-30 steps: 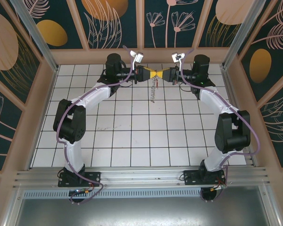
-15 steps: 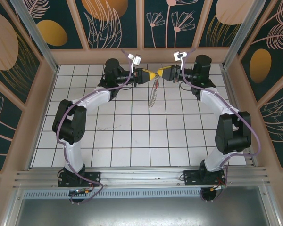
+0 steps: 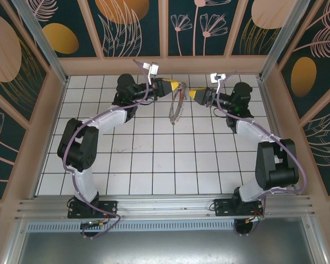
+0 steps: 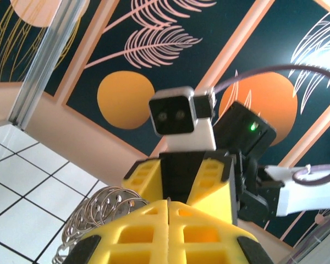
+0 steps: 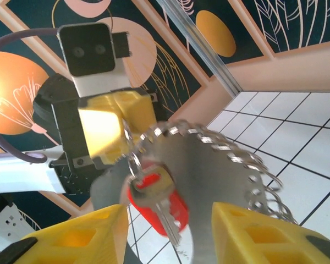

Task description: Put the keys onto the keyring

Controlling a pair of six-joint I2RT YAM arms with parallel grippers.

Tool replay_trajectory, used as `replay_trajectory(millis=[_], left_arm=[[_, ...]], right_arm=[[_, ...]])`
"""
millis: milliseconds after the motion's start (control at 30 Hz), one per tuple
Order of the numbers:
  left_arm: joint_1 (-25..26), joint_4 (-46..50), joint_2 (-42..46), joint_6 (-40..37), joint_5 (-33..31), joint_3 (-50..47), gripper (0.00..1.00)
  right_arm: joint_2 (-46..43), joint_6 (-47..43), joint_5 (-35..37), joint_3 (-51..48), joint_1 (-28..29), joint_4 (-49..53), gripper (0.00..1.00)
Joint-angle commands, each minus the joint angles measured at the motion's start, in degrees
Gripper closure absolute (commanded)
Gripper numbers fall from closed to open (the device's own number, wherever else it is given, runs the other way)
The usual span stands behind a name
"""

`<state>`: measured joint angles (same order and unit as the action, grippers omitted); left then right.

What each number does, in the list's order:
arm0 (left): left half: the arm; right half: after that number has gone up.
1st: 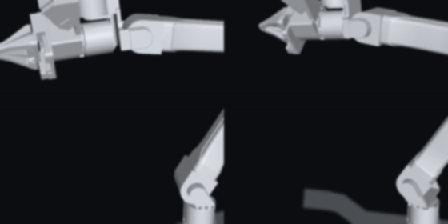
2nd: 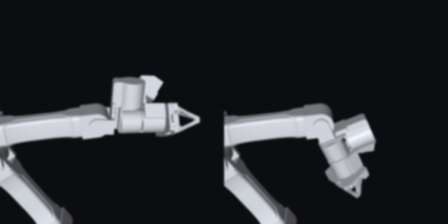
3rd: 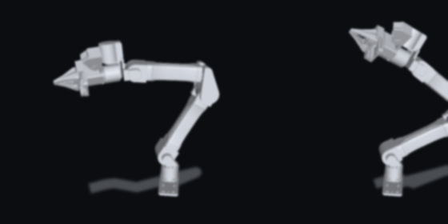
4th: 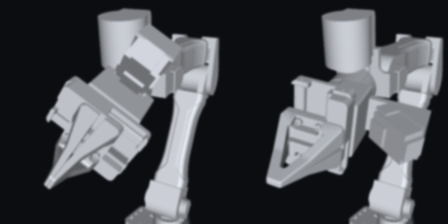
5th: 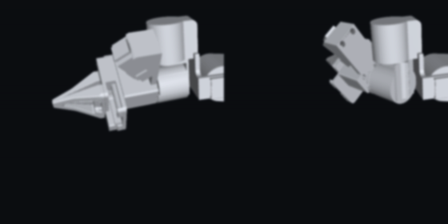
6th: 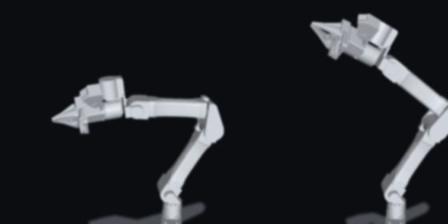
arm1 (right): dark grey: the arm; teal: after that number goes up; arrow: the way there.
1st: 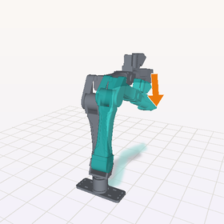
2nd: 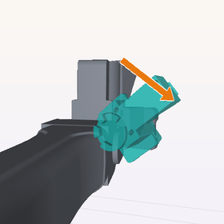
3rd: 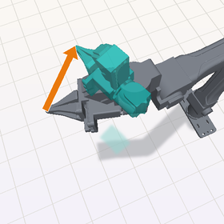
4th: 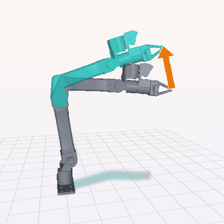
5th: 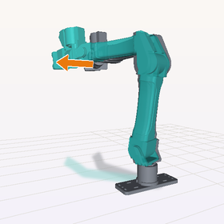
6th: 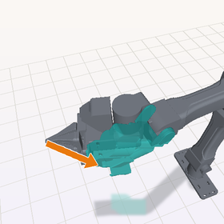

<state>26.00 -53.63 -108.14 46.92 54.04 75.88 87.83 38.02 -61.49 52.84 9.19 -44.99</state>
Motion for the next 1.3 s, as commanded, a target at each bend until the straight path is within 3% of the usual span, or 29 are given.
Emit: replay_trajectory(millis=[0,333,733,833,1033,1167,1267], left_arm=[[0.3,-6.0,3.2,2.0,-3.0,-0.8,1.00],[0.7,-6.2,3.6,2.6,-5.2,-1.6,1.00],[1.3,-6.1,3.8,2.8,-5.9,-1.3,1.00],[1.3,-6.1,3.8,2.8,-6.1,-1.3,1.00],[1.4,-6.0,4.0,2.6,-6.7,-1.5,1.00],[1.4,-6.1,3.9,2.7,-6.8,-1.5,1.00],[1.4,-6.3,3.9,2.7,-7.0,-1.6,1.00]], right_arm=[[-3.4,3.9,2.5,-2.0,1.6,-9.3,0.53],[-3.4,2.0,6.4,-0.7,5.9,-7.1,0.46],[-1.3,-0.3,11.0,1.2,7.9,-3.2,0.48],[-0.4,-0.6,11.1,1.6,8.3,-2.6,0.53],[-0.4,-0.9,10.5,0.7,9.2,-2.8,0.83],[-0.8,-1.8,10.3,0.3,10.0,-2.1,0.97],[-0.8,-2.5,9.8,0.7,10.9,-1.4,1.00]])
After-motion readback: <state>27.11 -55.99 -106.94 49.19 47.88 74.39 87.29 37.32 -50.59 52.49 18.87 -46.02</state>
